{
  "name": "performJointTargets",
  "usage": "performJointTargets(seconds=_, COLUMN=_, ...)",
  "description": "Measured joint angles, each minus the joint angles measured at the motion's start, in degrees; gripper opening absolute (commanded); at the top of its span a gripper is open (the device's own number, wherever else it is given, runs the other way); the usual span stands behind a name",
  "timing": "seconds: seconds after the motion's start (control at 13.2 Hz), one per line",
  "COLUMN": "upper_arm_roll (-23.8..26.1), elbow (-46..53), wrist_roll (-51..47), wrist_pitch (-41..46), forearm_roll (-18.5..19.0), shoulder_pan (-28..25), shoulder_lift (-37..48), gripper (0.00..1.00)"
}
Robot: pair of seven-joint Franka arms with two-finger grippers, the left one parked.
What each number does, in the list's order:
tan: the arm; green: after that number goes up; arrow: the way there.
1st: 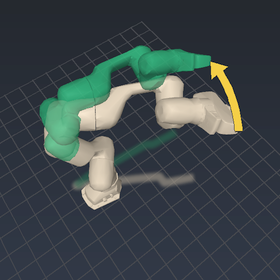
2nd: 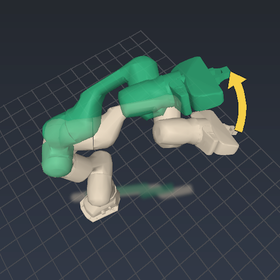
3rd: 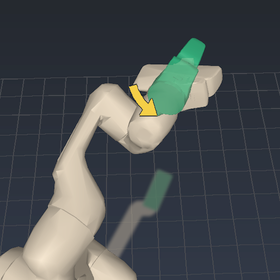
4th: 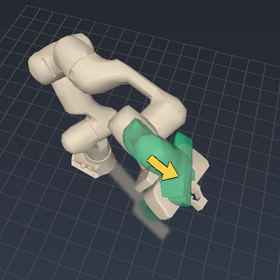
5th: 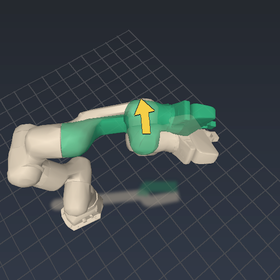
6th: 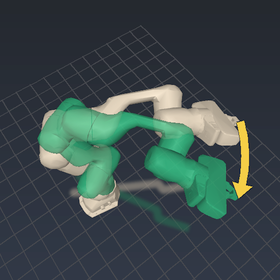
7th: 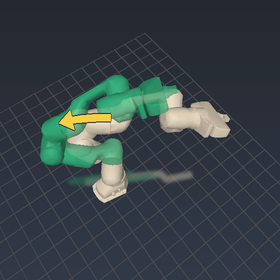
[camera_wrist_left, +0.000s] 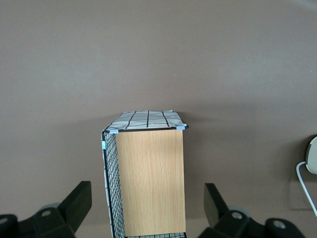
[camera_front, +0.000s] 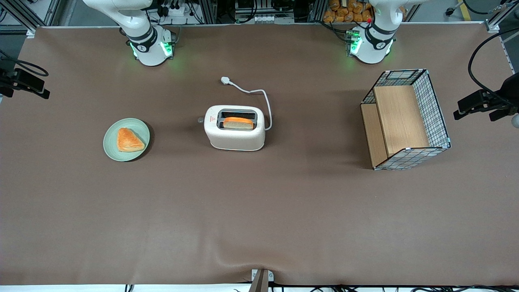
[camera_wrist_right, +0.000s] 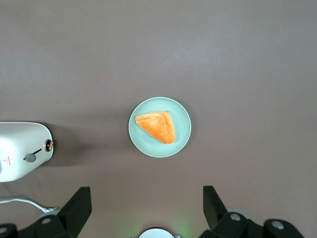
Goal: Press toaster button with right arm
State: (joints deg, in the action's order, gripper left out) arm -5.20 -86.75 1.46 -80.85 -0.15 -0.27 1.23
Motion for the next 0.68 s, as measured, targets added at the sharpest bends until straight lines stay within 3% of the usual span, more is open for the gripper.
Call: performJointTargets(seconds=0.68, upper_arm_roll=0.14, elbow=-0.22, wrist_roll=0.95, wrist_pitch=1.47, forearm_roll=-1.36, shoulder_pan=-0.02, shoulder_lift=-0.08, gripper=1.0)
